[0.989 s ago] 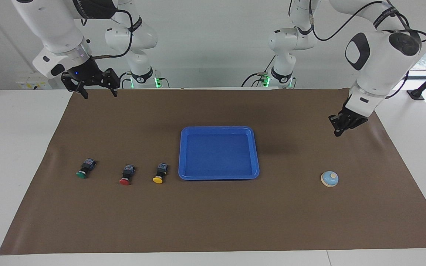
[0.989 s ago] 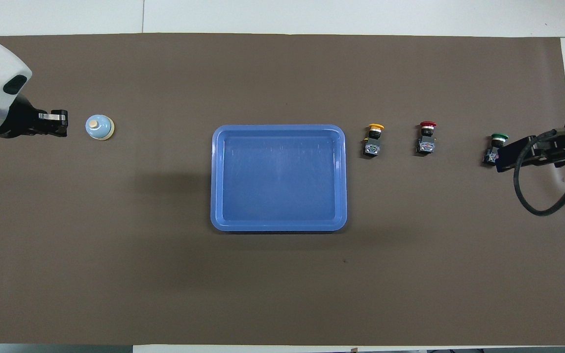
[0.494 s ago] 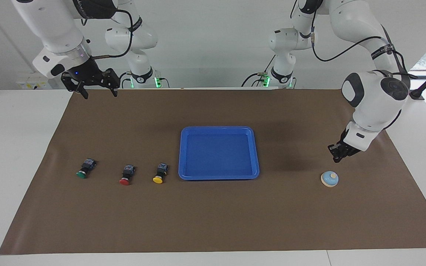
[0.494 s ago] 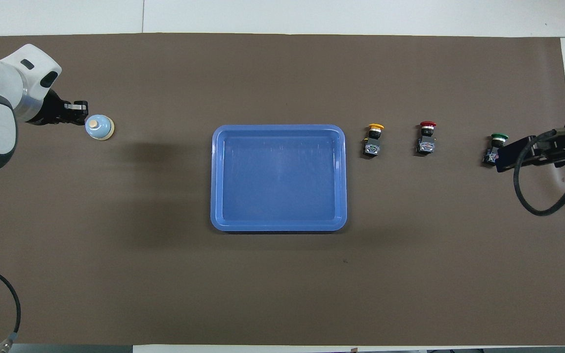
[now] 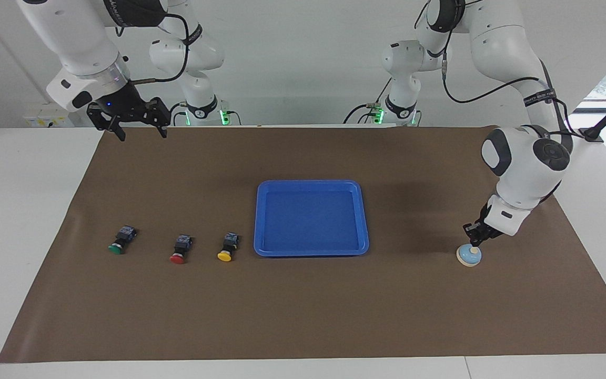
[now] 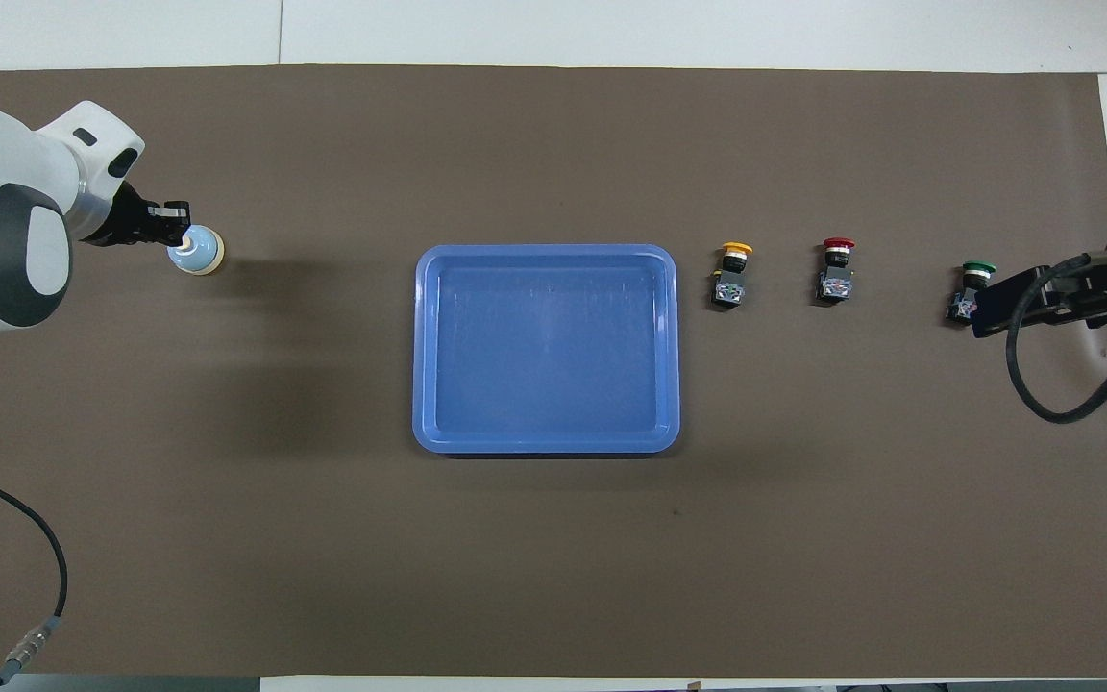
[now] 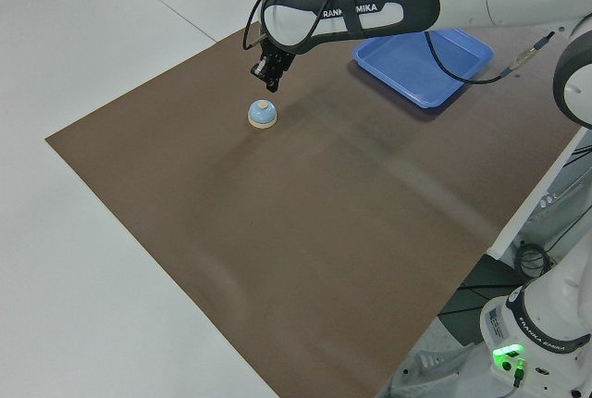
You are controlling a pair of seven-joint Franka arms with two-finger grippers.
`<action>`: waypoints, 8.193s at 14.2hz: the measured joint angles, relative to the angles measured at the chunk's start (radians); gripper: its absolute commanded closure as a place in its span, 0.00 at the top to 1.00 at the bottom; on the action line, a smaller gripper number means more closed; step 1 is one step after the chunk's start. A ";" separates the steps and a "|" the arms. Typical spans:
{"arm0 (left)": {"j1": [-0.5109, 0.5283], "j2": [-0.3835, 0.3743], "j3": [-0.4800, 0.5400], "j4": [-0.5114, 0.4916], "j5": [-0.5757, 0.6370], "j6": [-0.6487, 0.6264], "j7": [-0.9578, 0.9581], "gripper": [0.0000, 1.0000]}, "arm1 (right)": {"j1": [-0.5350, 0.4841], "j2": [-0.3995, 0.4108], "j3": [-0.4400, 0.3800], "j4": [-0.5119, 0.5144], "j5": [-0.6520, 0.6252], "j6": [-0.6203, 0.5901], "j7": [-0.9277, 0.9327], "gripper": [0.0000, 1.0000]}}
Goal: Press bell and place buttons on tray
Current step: 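Press down on the bell top with the left gripper, then lift the left gripper off the bell and draw back, then reach the right gripper to the yellow button and grasp it, then carry the yellow button into the blue tray and release it, then move the right gripper to the red button and grasp it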
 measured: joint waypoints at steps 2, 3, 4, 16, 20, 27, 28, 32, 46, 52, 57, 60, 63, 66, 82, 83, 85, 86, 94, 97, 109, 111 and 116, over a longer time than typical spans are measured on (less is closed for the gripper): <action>0.011 0.004 0.001 -0.001 0.000 0.015 0.000 0.00 | 0.000 0.000 0.000 0.000 0.000 0.000 0.000 1.00; 0.013 0.008 0.001 -0.003 0.000 0.026 0.000 0.00 | 0.000 0.000 0.000 0.000 0.000 0.000 0.000 1.00; 0.012 0.013 0.001 -0.006 0.000 0.035 0.000 0.00 | 0.000 0.000 0.000 0.000 0.000 0.000 0.000 1.00; 0.012 0.032 0.001 -0.054 0.001 0.132 0.000 0.00 | 0.000 0.000 0.000 0.000 0.000 0.000 0.000 1.00; 0.011 -0.057 0.001 -0.048 0.001 -0.001 0.000 0.00 | 0.000 0.000 0.000 0.000 0.000 0.000 0.000 1.00; 0.008 -0.341 -0.006 -0.046 0.002 -0.289 0.000 0.76 | 0.002 0.000 0.005 -0.003 0.000 0.005 0.000 1.00; 0.008 -0.371 -0.006 -0.046 0.002 -0.313 0.000 0.96 | 0.003 -0.002 0.007 -0.011 0.000 0.024 0.000 1.00; 0.005 -0.445 -0.016 -0.048 0.002 -0.392 0.000 1.00 | 0.020 -0.022 0.013 -0.146 0.000 0.188 0.027 1.00; -0.039 -0.465 -0.015 -0.020 -0.030 -0.492 -0.003 0.97 | 0.190 0.352 0.017 -0.269 -0.050 0.798 0.416 1.00; -0.040 -0.432 -0.017 -0.012 -0.042 -0.511 -0.003 1.00 | 0.202 0.414 0.017 -0.278 -0.053 0.871 0.427 0.99; -0.041 -0.430 -0.019 -0.015 -0.043 -0.524 -0.003 1.00 | 0.202 0.420 0.017 -0.338 -0.055 0.959 0.427 0.67; -0.042 -0.430 -0.019 -0.016 -0.043 -0.524 -0.003 1.00 | 0.202 0.420 0.017 -0.358 -0.055 0.985 0.427 0.00; -0.042 -0.430 -0.019 -0.017 -0.043 -0.524 -0.003 1.00 | 0.202 0.416 0.017 -0.355 -0.056 0.974 0.442 0.00; -0.042 -0.430 -0.019 -0.017 -0.043 -0.524 -0.003 1.00 | 0.202 0.407 0.017 -0.317 -0.056 0.899 0.445 0.00; -0.038 -0.432 -0.006 -0.014 -0.043 -0.524 -0.003 1.00 | 0.476 0.383 0.023 -0.344 -0.044 0.828 0.512 0.87; -0.038 -0.432 -0.006 -0.014 -0.043 -0.524 -0.003 1.00 | 0.476 0.383 0.022 -0.345 -0.043 0.828 0.533 1.00; -0.038 -0.432 -0.006 -0.014 -0.043 -0.524 -0.003 1.00 | 0.478 0.377 0.024 -0.343 -0.043 0.828 0.586 1.00; -0.038 -0.432 -0.006 -0.014 -0.043 -0.524 -0.003 1.00 | 0.482 0.371 0.024 -0.341 -0.043 0.824 0.607 1.00; -0.038 -0.432 -0.006 -0.014 -0.043 -0.524 -0.003 1.00 | 0.271 0.209 0.000 -0.270 -0.048 0.640 0.469 1.00; -0.038 -0.432 -0.006 -0.014 -0.043 -0.524 -0.003 1.00 | 0.125 0.222 -0.002 -0.275 -0.050 0.667 0.281 1.00; -0.038 -0.432 -0.006 -0.014 -0.043 -0.524 -0.003 1.00 | 0.039 0.397 0.001 -0.341 -0.069 0.925 0.218 0.45; -0.038 -0.432 -0.006 -0.014 -0.043 -0.524 -0.003 1.00 | 0.039 0.396 0.001 -0.346 -0.069 0.925 0.218 0.10; -0.038 -0.432 -0.006 -0.014 -0.043 -0.524 -0.003 1.00 | 0.039 0.392 0.001 -0.361 -0.069 0.924 0.219 0.00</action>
